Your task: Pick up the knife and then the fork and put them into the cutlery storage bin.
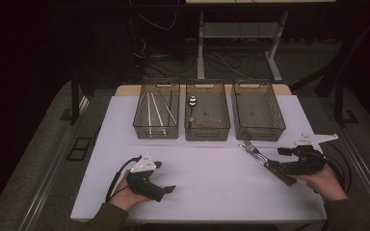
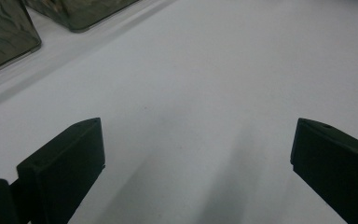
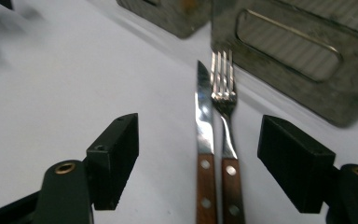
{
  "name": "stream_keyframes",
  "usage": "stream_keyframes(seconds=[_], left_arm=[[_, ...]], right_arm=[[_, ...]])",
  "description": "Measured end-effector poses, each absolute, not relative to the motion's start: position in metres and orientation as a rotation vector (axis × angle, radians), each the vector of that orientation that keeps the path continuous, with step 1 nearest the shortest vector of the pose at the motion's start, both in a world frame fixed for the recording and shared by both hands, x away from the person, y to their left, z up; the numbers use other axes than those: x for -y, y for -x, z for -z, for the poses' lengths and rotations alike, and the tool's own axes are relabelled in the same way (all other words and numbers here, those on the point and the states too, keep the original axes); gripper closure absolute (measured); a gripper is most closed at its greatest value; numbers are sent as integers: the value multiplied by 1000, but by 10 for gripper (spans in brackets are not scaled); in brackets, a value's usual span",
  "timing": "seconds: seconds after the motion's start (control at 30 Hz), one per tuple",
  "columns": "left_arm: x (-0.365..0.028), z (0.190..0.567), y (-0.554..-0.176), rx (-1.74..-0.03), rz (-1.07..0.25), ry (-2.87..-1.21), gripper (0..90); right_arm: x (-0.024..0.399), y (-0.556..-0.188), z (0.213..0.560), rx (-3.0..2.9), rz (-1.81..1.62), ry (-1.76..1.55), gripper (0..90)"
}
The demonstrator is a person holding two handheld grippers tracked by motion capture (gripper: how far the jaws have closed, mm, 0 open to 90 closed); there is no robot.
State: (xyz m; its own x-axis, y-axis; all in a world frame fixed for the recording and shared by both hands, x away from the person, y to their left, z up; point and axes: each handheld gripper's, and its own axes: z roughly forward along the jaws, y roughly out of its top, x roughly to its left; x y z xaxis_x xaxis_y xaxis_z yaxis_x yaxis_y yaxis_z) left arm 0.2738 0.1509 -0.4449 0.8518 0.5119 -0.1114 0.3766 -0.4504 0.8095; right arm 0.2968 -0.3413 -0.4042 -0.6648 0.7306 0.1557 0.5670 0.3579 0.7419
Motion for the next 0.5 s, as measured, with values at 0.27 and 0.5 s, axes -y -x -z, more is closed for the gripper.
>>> stream_keyframes(seconds=[0.27,0.5], left_arm=[[-150,445,-273,-646,-184,-2100,15],[-150,445,-274,-647,-184,-2099,15]], right_arm=[[344,-309,414,-2509,-988,-1229,562],[340,-323,419,-2581,-811,-1221,643]])
